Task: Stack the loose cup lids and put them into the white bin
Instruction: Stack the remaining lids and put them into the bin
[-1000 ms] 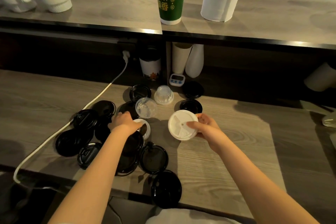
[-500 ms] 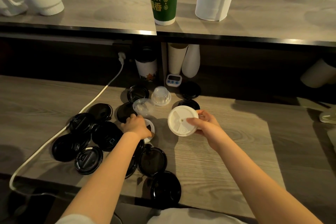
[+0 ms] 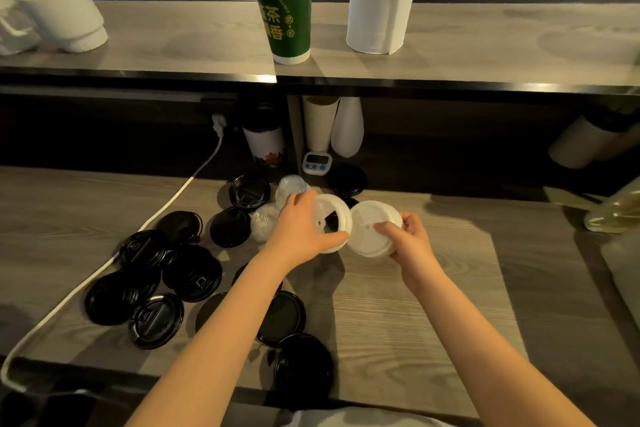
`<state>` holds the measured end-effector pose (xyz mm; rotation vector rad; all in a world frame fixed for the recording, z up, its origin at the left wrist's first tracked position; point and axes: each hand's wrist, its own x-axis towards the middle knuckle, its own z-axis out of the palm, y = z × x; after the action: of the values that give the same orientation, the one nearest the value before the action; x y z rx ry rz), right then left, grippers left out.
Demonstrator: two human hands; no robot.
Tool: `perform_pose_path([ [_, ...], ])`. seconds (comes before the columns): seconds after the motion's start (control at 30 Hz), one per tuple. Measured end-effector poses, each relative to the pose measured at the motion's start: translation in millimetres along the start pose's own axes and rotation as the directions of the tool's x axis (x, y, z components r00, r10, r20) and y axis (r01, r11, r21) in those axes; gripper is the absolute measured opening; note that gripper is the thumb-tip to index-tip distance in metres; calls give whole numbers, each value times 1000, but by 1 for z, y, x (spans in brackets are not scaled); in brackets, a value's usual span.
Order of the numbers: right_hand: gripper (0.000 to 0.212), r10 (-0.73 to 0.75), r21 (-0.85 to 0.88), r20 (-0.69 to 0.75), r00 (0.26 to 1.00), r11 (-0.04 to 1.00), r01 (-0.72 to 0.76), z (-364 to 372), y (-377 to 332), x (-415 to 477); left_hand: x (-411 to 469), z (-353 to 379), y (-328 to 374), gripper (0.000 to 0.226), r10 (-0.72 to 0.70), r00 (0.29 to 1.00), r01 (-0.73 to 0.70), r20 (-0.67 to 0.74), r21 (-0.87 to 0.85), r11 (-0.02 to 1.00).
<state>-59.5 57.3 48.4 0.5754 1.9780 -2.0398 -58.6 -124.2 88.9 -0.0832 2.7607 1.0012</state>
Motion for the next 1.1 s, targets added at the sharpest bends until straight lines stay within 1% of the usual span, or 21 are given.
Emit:
perform_pose_path([
  [0.1,32,-47,51,9,999,998,46,-6,-13,-6,-5,0,18,94,112,994,-113,-22,-111,987],
  [0.17,34,-83,96,24,996,992,80,-10,-22,-10,-8,5,28,94,164,986,-167,-35,-132,977],
  [0.33,30,-80,200,95,992,978,60,-21,-32,-19,-15,20,44,88,261,962,-272,-80,-181,945],
  [0.53,34,-42,319,220,975,947,-31,-41,-30,-30,-23,33,62,91,330,940,-340,-86,-148,929],
  [0.63,38,-75,370,239,968,929,-20,-51,-28,-36,-26,39,74,90,348,935,-354,-68,-152,923],
  [0.7,43,-97,401,255,962,916,-14,-61,-26,-41,-27,44,83,90,376,925,-380,-63,-102,919],
  [0.8,53,-118,372,262,958,928,12,-77,-22,-46,-28,52,96,94,411,912,-411,9,-3,912],
  [0.87,64,-120,325,224,967,945,42,-89,-18,-48,-29,60,106,99,406,909,-411,98,46,910],
  [0.93,75,-123,306,168,978,950,67,-102,-18,-51,-30,67,117,103,410,895,-424,176,46,904],
  [1.0,77,-129,311,110,986,946,89,-118,-17,-54,-31,74,129,103,408,884,-412,229,-32,911],
  [1.03,77,-126,330,87,988,940,91,-126,-17,-56,-30,79,134,99,395,886,-379,241,-113,919],
  [1.1,75,-114,374,52,992,924,87,-145,-17,-57,-27,91,144,84,352,910,-281,219,-297,913],
])
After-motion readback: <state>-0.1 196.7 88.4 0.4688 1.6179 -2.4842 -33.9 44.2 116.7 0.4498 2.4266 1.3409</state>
